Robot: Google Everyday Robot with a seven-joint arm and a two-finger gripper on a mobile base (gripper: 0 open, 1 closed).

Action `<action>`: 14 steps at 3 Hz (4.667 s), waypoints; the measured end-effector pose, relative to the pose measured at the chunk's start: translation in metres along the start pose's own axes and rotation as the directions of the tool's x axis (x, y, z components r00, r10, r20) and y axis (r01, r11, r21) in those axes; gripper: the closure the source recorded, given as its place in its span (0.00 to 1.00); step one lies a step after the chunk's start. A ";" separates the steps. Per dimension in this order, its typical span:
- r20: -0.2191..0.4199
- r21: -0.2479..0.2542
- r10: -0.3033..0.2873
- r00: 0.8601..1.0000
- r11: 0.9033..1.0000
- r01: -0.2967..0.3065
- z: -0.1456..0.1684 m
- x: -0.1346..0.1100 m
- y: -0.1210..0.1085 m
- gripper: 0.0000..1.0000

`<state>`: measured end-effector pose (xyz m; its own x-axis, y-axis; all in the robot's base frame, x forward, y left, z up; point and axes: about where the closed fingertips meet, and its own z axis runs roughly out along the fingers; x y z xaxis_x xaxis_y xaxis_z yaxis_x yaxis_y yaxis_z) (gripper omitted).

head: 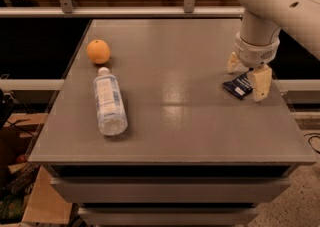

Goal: Move rxbar blueberry near blue plastic bottle

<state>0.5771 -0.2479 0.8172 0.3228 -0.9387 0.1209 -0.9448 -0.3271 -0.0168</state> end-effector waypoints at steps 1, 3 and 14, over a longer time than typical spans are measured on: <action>0.000 0.000 0.000 1.000 1.000 0.000 -0.008 0.001 0.000 0.87; 0.001 0.000 0.000 1.000 1.000 0.000 -0.018 0.002 0.000 1.00; -0.030 0.114 -0.876 0.481 0.475 0.873 -0.107 -0.315 -0.054 0.35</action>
Offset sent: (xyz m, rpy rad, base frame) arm -0.0038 0.0162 0.0124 0.0299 0.0156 0.0493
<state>0.5206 0.0774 0.8860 0.9816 -0.1611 0.1024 -0.1603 -0.9869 -0.0158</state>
